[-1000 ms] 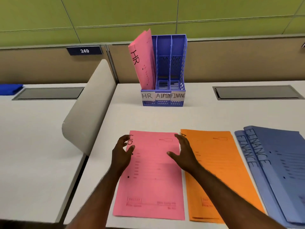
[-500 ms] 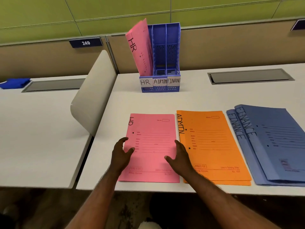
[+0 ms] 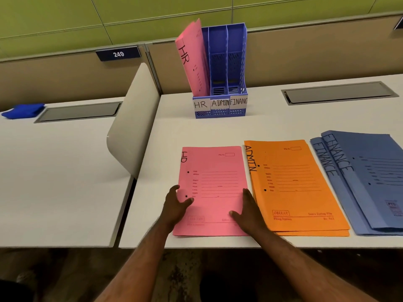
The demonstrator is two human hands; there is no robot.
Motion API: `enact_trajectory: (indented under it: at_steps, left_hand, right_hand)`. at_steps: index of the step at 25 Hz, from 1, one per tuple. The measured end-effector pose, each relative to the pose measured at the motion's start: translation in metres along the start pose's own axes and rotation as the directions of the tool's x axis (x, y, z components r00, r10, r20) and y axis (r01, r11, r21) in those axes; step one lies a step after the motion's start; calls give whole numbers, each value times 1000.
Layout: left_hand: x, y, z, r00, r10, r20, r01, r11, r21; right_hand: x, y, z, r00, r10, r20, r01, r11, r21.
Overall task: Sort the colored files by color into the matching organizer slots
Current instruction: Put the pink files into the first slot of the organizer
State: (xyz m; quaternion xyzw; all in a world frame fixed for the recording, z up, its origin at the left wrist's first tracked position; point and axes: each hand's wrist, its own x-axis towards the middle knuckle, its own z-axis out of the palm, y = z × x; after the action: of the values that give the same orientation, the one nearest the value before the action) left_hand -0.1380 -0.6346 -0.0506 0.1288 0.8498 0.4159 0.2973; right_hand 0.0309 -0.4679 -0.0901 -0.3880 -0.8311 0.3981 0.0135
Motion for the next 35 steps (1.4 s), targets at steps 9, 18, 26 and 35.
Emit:
enact_trajectory:
  at_steps: [9,18,26,35]
  left_hand:
    - [30,3,-19,992,-13,123,56,935,-351]
    - [54,30,-62,963,231,137,-122,831,-542]
    - [80,99,-88,917,390,86,-264,754,-602]
    - [139,208,-130,849,518,-108,-502,724,-474]
  right_hand:
    - [1,-13,10,991,45,-126,-47,999,-14]
    - [53,-71,-41,937,36,-346,83,943,322]
    - [120,-127,-101,925,35,-378,196,809,554]
    - [222,-209,-181,879,-189,-437,422,735,530]
